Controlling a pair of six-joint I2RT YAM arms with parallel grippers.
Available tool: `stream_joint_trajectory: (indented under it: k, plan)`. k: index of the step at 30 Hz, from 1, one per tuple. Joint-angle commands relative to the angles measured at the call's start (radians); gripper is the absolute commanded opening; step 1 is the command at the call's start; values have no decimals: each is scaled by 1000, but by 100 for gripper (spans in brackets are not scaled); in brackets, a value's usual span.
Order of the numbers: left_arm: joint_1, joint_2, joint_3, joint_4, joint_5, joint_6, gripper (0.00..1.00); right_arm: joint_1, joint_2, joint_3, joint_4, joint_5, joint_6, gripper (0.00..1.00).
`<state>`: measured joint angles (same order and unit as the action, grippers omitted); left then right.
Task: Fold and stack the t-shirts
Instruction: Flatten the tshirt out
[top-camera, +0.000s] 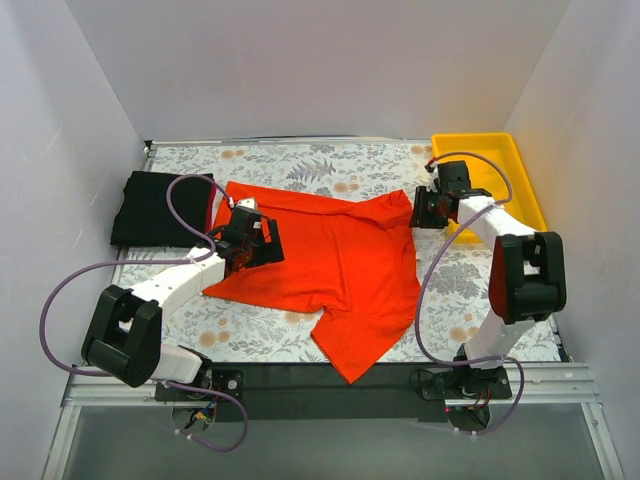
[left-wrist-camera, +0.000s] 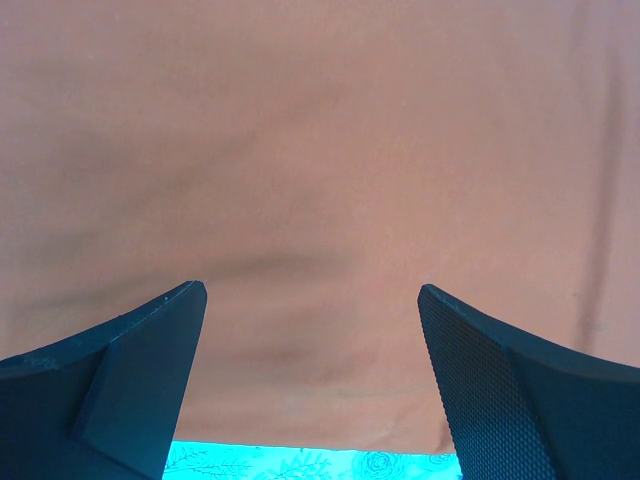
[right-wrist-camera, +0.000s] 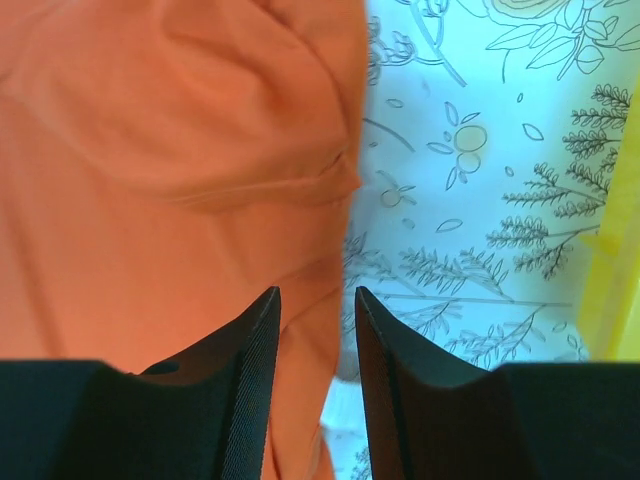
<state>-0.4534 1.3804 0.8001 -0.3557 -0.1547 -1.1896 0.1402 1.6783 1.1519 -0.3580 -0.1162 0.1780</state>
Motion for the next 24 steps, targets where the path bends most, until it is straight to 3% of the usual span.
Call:
stream_joint_trajectory:
  k: [1,13,15,16,19,23,24]
  plan:
    - [2,-4,7,32,12,16,81,-24,67,55,76,-5,-8,36]
    - [2,-1,8,35,21,16,81,-34,216,88,162,-106,-9,36]
    - [2,-3,8,35,23,16,81,-33,225,86,168,-122,-11,31]
    - [4,-3,7,35,24,15,81,-28,222,86,168,-120,-20,17]
    - [4,-6,7,35,26,13,81,2,172,78,159,-70,-32,1]
    - [2,-9,8,35,24,12,81,85,84,77,94,102,-35,1]
    - [2,-9,8,35,24,12,81,135,77,78,77,216,-35,1]
